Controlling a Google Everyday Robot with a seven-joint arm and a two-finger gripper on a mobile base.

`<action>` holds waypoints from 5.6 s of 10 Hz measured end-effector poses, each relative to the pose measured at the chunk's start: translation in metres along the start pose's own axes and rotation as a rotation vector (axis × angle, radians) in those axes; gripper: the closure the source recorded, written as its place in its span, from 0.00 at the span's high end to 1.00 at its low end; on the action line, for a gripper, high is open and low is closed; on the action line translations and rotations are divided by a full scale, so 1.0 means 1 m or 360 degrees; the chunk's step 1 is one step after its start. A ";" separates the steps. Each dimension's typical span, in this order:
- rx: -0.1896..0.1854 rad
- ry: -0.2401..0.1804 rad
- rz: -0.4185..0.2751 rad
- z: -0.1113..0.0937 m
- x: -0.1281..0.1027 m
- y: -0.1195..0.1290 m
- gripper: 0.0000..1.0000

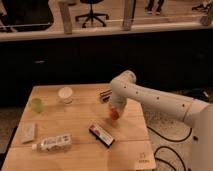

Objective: Place apple in paper cup

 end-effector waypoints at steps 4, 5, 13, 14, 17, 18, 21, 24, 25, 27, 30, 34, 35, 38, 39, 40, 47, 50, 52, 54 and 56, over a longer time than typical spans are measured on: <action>-0.0005 0.0040 -0.0042 -0.018 -0.002 -0.027 0.04; -0.0001 0.0057 -0.0061 -0.021 -0.003 -0.041 0.04; 0.0018 0.0145 -0.0133 -0.032 0.002 -0.109 0.04; 0.0025 0.0157 -0.0163 -0.034 0.000 -0.122 0.04; 0.0042 0.0178 -0.0231 -0.036 -0.007 -0.153 0.04; 0.0051 0.0184 -0.0249 -0.037 -0.005 -0.159 0.04; 0.0082 0.0184 -0.0313 -0.039 -0.006 -0.176 0.04; 0.0119 0.0183 -0.0374 -0.043 -0.004 -0.194 0.04; 0.0131 0.0185 -0.0391 -0.044 -0.003 -0.198 0.04; 0.0150 0.0183 -0.0427 -0.047 -0.003 -0.208 0.04; 0.0183 0.0179 -0.0479 -0.050 -0.005 -0.222 0.04; 0.0247 0.0172 -0.0556 -0.052 -0.009 -0.246 0.04; 0.0265 0.0167 -0.0584 -0.052 -0.013 -0.255 0.04; 0.0310 0.0163 -0.0648 -0.052 -0.013 -0.265 0.04; 0.0326 0.0158 -0.0667 -0.051 -0.016 -0.272 0.04; 0.0340 0.0154 -0.0692 -0.050 -0.021 -0.279 0.04; 0.0415 0.0114 -0.0843 -0.047 -0.030 -0.304 0.04; 0.0423 0.0098 -0.0891 -0.046 -0.029 -0.308 0.04; 0.0425 0.0075 -0.0927 -0.044 -0.033 -0.315 0.04; 0.0424 0.0056 -0.0965 -0.042 -0.036 -0.320 0.04; 0.0414 0.0029 -0.0983 -0.040 -0.035 -0.323 0.05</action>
